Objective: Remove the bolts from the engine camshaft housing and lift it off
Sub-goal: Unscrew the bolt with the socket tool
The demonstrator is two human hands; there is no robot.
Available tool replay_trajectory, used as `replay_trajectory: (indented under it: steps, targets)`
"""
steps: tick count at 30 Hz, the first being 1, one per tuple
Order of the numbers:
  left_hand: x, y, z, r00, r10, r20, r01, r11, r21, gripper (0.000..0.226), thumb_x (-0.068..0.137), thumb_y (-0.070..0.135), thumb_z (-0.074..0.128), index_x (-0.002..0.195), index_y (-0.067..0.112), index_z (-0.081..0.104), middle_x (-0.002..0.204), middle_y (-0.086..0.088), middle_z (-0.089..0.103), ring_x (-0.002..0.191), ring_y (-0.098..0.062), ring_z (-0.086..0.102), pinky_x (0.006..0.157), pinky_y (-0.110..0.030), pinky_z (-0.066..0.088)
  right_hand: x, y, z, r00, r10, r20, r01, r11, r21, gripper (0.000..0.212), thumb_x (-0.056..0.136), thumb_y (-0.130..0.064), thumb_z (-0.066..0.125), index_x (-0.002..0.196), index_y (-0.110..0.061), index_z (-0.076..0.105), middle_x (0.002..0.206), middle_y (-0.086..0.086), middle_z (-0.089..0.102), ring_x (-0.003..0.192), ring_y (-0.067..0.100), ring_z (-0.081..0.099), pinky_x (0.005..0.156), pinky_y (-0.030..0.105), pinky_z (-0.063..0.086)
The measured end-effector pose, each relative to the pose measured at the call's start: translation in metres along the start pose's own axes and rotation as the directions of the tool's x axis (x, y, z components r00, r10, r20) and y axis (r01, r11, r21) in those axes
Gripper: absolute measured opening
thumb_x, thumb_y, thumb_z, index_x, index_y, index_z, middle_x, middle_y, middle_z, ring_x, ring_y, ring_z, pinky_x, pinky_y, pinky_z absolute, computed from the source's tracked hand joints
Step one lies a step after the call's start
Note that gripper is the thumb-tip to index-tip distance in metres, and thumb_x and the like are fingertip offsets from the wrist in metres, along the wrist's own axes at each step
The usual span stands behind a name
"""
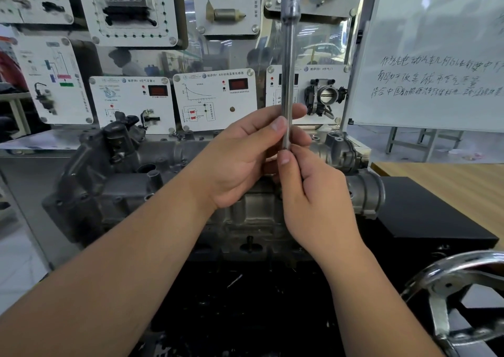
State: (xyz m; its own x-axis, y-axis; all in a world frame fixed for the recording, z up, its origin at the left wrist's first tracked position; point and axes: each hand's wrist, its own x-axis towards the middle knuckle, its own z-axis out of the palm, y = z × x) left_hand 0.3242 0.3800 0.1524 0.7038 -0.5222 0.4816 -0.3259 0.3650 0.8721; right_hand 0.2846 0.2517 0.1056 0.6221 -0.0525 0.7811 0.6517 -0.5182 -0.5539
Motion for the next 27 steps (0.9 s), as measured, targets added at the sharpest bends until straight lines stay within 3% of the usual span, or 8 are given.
replay_trajectory:
  steps: [5, 8, 11, 14, 18, 21, 24, 27]
  targets:
    - [0.0010, -0.0014, 0.0014, 0.998, 0.001, -0.060, -0.002, 1.000, -0.020, 0.024, 0.091, 0.018, 0.057, 0.083, 0.026, 0.079, 0.077, 0.003, 0.070, 0.084, -0.012, 0.065, 0.079, -0.028, 0.055, -0.0009, 0.0024, 0.0016, 0.997, 0.070, -0.020, -0.070, 0.997, 0.035, 0.036, 0.094, -0.052, 0.048, 0.124, -0.034, 0.056, 0.075, -0.016, 0.069, 0.077, 0.003, 0.065, 0.068, 0.027, 0.050]
    - [0.0001, -0.0015, 0.0011, 0.997, 0.030, -0.077, -0.032, 0.999, -0.024, 0.014, 0.087, 0.012, 0.062, 0.082, 0.019, 0.073, 0.075, 0.000, 0.071, 0.079, -0.013, 0.066, 0.084, -0.034, 0.055, -0.0010, 0.0018, 0.0022, 0.999, 0.027, -0.038, -0.027, 1.000, 0.005, 0.044, 0.092, -0.049, 0.055, 0.129, -0.024, 0.061, 0.073, -0.026, 0.060, 0.085, 0.006, 0.064, 0.067, 0.021, 0.048]
    - [0.0009, -0.0015, 0.0004, 0.996, 0.029, -0.088, -0.029, 1.000, 0.004, 0.021, 0.090, 0.019, 0.059, 0.083, 0.026, 0.078, 0.078, 0.001, 0.072, 0.087, -0.019, 0.062, 0.096, -0.049, 0.038, -0.0016, -0.0022, 0.0026, 0.999, -0.017, -0.035, 0.014, 0.998, -0.061, 0.032, 0.099, -0.040, 0.049, 0.117, -0.019, 0.064, 0.064, -0.019, 0.055, 0.072, 0.013, 0.060, 0.056, 0.027, 0.042]
    - [0.0002, -0.0003, 0.0004, 0.998, 0.005, -0.059, -0.004, 1.000, 0.020, 0.030, 0.097, 0.029, 0.050, 0.095, 0.032, 0.080, 0.088, 0.003, 0.074, 0.094, -0.019, 0.063, 0.097, -0.051, 0.036, -0.0008, -0.0018, 0.0018, 1.000, 0.001, 0.004, 0.000, 0.996, -0.090, 0.036, 0.100, -0.042, 0.038, 0.104, -0.016, 0.062, 0.064, -0.010, 0.058, 0.063, 0.018, 0.059, 0.058, 0.040, 0.047]
    - [0.0000, -0.0014, -0.0002, 0.999, -0.017, -0.037, 0.019, 0.998, 0.058, 0.028, 0.095, 0.025, 0.053, 0.094, 0.034, 0.080, 0.088, 0.006, 0.073, 0.102, -0.026, 0.055, 0.101, -0.047, 0.039, -0.0006, 0.0033, 0.0025, 1.000, 0.023, -0.005, -0.023, 0.997, -0.068, 0.047, 0.098, -0.045, 0.036, 0.115, -0.010, 0.062, 0.062, -0.016, 0.053, 0.062, 0.013, 0.054, 0.058, 0.030, 0.038]
    - [-0.0002, -0.0021, -0.0002, 0.999, 0.001, -0.033, 0.000, 0.999, 0.033, 0.026, 0.091, 0.018, 0.057, 0.086, 0.030, 0.079, 0.084, 0.004, 0.072, 0.090, -0.013, 0.064, 0.095, -0.035, 0.050, -0.0016, 0.0019, 0.0034, 0.998, 0.043, -0.048, -0.044, 0.999, -0.023, 0.047, 0.094, -0.055, 0.046, 0.122, -0.021, 0.062, 0.079, -0.012, 0.068, 0.077, 0.008, 0.063, 0.061, 0.030, 0.045]
    - [-0.0005, -0.0031, -0.0002, 0.999, 0.036, -0.035, -0.035, 0.999, 0.014, 0.023, 0.089, 0.013, 0.059, 0.082, 0.026, 0.076, 0.080, 0.004, 0.071, 0.081, -0.010, 0.065, 0.085, -0.030, 0.054, -0.0018, 0.0028, 0.0033, 0.993, 0.046, -0.110, -0.039, 0.997, 0.064, 0.039, 0.094, -0.046, 0.057, 0.123, -0.022, 0.066, 0.081, -0.023, 0.067, 0.084, 0.002, 0.065, 0.069, 0.019, 0.050]
    - [0.0003, -0.0026, -0.0008, 0.998, 0.043, -0.037, -0.042, 0.999, 0.016, 0.026, 0.091, 0.018, 0.056, 0.085, 0.028, 0.078, 0.084, 0.005, 0.072, 0.082, -0.011, 0.064, 0.087, -0.036, 0.047, -0.0016, 0.0007, 0.0026, 0.996, 0.002, -0.085, -0.001, 1.000, 0.020, 0.031, 0.099, -0.037, 0.051, 0.117, -0.018, 0.067, 0.071, -0.019, 0.064, 0.073, 0.004, 0.063, 0.060, 0.015, 0.046]
